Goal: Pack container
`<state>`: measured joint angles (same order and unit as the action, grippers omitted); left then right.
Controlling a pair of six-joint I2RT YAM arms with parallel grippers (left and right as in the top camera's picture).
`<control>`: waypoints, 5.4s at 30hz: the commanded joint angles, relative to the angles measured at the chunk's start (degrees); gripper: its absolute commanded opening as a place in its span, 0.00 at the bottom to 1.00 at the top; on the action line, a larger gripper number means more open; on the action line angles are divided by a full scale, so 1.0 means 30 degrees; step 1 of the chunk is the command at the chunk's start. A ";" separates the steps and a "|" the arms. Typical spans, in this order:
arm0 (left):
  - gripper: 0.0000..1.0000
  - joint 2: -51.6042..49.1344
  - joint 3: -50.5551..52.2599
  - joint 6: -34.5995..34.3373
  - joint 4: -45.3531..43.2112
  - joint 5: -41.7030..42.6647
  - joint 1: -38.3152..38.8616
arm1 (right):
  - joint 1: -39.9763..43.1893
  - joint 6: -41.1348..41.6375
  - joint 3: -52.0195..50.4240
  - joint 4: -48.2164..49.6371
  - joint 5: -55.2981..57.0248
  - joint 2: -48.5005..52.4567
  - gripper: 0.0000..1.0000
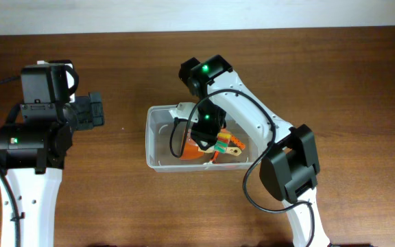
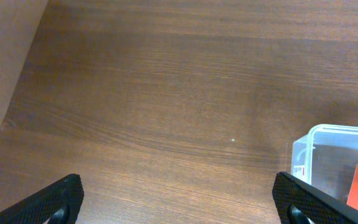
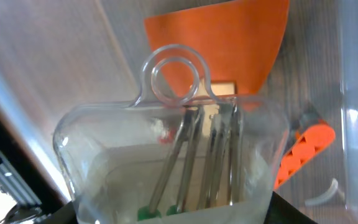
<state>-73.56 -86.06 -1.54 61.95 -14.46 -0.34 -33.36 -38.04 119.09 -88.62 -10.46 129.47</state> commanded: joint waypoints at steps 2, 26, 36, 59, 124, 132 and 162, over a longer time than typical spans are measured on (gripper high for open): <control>0.99 0.0058 -0.0401 -0.0189 0.0036 -0.0277 0.0029 | 0.0022 -0.0248 -0.1392 0.1166 -0.0117 -0.0539 0.59; 0.99 0.0058 -0.0401 -0.0189 0.0036 -0.0277 0.0029 | 0.0044 0.0736 -0.0160 0.2783 -0.0022 -0.0539 0.82; 0.99 0.0058 -0.0401 -0.0189 0.0036 -0.0277 0.0029 | 0.0554 0.5785 1.1307 -0.2914 0.3701 -0.0627 0.99; 0.99 0.0058 -0.0401 -0.0189 0.0036 -0.0277 0.0029 | 0.3883 1.6677 0.7606 -0.2907 1.1234 -1.5329 0.99; 0.99 0.0058 -0.0401 -0.0189 0.0036 -0.0277 0.0029 | 1.1096 1.1599 -1.9890 1.4469 0.1617 -3.4294 0.99; 0.99 0.0058 -0.0401 -0.0189 0.0036 -0.0277 0.0029 | 1.2335 1.1613 -2.6141 1.8848 0.1537 -3.9641 0.99; 0.99 0.0058 -0.0401 -0.0189 0.0036 -0.0277 0.0029 | 1.1562 1.1621 -3.5998 2.7795 0.0984 -4.3087 0.99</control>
<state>-73.56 -86.26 -1.52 62.02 -14.46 -0.34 2.70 -3.25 12.84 -5.50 -6.83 0.89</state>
